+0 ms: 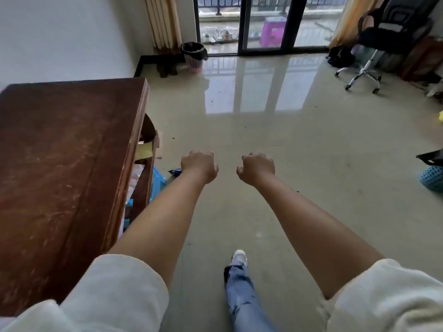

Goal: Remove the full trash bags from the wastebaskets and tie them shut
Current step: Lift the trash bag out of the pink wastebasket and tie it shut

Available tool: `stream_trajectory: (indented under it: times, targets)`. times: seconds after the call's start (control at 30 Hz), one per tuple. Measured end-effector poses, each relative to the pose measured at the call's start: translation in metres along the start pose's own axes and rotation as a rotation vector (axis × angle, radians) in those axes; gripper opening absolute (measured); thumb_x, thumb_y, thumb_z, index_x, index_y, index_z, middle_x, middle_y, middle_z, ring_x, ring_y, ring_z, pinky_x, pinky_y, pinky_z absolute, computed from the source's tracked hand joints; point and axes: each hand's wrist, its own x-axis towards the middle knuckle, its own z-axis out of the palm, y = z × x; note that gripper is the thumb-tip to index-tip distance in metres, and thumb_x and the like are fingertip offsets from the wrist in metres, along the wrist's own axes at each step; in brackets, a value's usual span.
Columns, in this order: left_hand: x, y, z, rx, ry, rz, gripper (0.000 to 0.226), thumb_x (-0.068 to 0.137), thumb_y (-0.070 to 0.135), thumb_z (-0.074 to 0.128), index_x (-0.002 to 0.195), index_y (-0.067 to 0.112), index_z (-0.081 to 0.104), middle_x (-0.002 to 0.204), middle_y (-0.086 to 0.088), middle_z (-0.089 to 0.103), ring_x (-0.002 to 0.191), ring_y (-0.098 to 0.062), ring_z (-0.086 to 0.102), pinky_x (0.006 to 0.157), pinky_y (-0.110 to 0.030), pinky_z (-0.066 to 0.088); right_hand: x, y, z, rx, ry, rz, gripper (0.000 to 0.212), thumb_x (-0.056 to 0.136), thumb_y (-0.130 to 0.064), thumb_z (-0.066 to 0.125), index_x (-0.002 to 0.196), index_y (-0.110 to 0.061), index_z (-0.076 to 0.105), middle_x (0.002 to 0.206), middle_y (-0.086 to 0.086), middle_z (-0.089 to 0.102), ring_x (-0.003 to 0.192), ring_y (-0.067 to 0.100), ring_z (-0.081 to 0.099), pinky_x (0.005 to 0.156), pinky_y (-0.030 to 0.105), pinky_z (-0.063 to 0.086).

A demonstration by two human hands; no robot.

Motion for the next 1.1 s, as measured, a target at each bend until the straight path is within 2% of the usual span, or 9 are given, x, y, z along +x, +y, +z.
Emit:
stream_trajectory:
  times: [0.13, 0.37, 0.57, 0.8, 1.1]
  targets:
    - [0.084, -0.008, 0.004, 0.015, -0.073, -0.031, 0.042, 0.098, 0.03, 0.034, 0.133, 0.01, 0.044, 0.139, -0.012, 0.047, 0.129, -0.029, 0.042, 0.101, -0.036, 0.036, 0.092, 0.002, 0.006, -0.005, -0.032, -0.019, 0.038, 0.092, -0.027, 0.042, 0.121, -0.006, 0.053, 0.128, 0.014, 0.054, 0.121, 0.033, 0.047, 0.098, 0.036, 0.038]
    - [0.263, -0.026, -0.054, -0.021, -0.117, -0.11, 0.04, 0.098, 0.027, 0.032, 0.13, 0.008, 0.046, 0.139, -0.013, 0.047, 0.129, -0.03, 0.041, 0.1, -0.035, 0.037, 0.282, 0.0, -0.048, 0.005, -0.031, -0.072, 0.038, 0.092, -0.026, 0.04, 0.12, -0.004, 0.053, 0.127, 0.015, 0.054, 0.12, 0.032, 0.047, 0.097, 0.036, 0.037]
    - [0.413, -0.068, -0.095, -0.023, -0.162, -0.162, 0.041, 0.098, 0.028, 0.032, 0.132, 0.009, 0.044, 0.14, -0.012, 0.045, 0.131, -0.029, 0.039, 0.101, -0.037, 0.037, 0.447, -0.031, -0.081, -0.014, -0.031, -0.156, 0.037, 0.092, -0.026, 0.041, 0.12, -0.004, 0.052, 0.125, 0.015, 0.055, 0.12, 0.033, 0.047, 0.096, 0.038, 0.038]
    - [0.631, -0.139, -0.164, 0.021, -0.124, -0.172, 0.044, 0.098, 0.03, 0.031, 0.136, 0.009, 0.04, 0.143, -0.012, 0.043, 0.132, -0.029, 0.037, 0.104, -0.036, 0.035, 0.672, -0.071, -0.129, -0.016, -0.007, -0.134, 0.038, 0.093, -0.026, 0.04, 0.121, -0.004, 0.051, 0.128, 0.015, 0.053, 0.123, 0.031, 0.045, 0.098, 0.038, 0.038]
    - [0.9, -0.187, -0.25, 0.024, -0.108, -0.153, 0.04, 0.097, 0.026, 0.031, 0.131, 0.01, 0.045, 0.138, -0.011, 0.046, 0.128, -0.029, 0.041, 0.099, -0.036, 0.038, 0.946, -0.102, -0.194, -0.012, -0.02, -0.117, 0.037, 0.093, -0.028, 0.04, 0.12, -0.005, 0.051, 0.126, 0.013, 0.054, 0.122, 0.031, 0.043, 0.095, 0.036, 0.038]
